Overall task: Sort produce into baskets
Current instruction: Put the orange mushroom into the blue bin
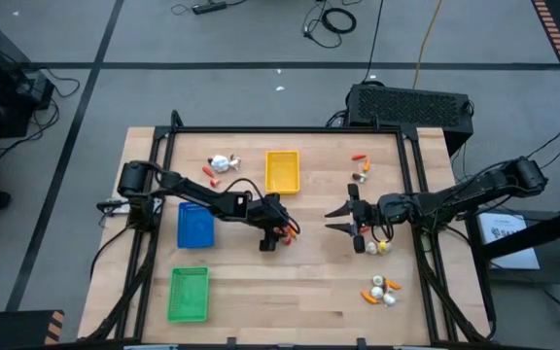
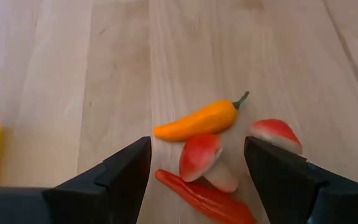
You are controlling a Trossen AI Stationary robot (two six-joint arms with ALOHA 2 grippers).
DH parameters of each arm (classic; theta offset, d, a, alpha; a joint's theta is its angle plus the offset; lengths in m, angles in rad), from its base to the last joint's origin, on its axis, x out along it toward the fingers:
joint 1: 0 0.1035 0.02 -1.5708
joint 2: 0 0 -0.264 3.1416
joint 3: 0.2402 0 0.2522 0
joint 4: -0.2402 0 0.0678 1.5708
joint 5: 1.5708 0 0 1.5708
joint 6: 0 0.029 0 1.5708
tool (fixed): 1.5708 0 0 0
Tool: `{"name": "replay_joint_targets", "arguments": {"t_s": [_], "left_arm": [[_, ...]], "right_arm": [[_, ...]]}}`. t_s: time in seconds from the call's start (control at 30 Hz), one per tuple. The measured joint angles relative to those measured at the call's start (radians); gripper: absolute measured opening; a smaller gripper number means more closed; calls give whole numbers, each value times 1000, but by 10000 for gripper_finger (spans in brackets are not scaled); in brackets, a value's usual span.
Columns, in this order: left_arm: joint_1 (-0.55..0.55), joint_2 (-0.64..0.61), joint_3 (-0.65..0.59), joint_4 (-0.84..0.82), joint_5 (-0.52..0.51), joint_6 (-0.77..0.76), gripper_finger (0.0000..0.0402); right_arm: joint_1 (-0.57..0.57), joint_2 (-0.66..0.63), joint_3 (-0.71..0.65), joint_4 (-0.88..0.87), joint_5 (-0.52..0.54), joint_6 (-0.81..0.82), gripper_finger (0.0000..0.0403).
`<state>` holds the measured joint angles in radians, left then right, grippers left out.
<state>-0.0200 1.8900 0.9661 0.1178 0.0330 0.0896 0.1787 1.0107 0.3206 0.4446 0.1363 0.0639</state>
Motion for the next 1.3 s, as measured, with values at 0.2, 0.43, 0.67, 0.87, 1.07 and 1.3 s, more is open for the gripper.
{"name": "replay_joint_targets", "arguments": {"t_s": [0.2, 0.43, 0.67, 0.87, 1.07, 1.3], "left_arm": [[0, 0, 0, -5, 0, 3, 264], [0, 0, 0, -30, 18, 2, 264], [0, 0, 0, -21, 18, 2, 264], [0, 0, 0, -33, 17, -2, 263], [0, 0, 0, -30, 17, -4, 231], [0, 23, -1, -19, 17, -4, 210]], "right_arm": [[0, 0, 0, -5, 27, -21, 116], [0, 0, 0, -2, 29, -44, 116], [0, 0, 0, -2, 50, -50, 116], [0, 0, 0, -2, 51, -50, 116], [0, 0, 0, -2, 52, -50, 116], [0, 0, 0, -2, 52, -50, 116]]}}
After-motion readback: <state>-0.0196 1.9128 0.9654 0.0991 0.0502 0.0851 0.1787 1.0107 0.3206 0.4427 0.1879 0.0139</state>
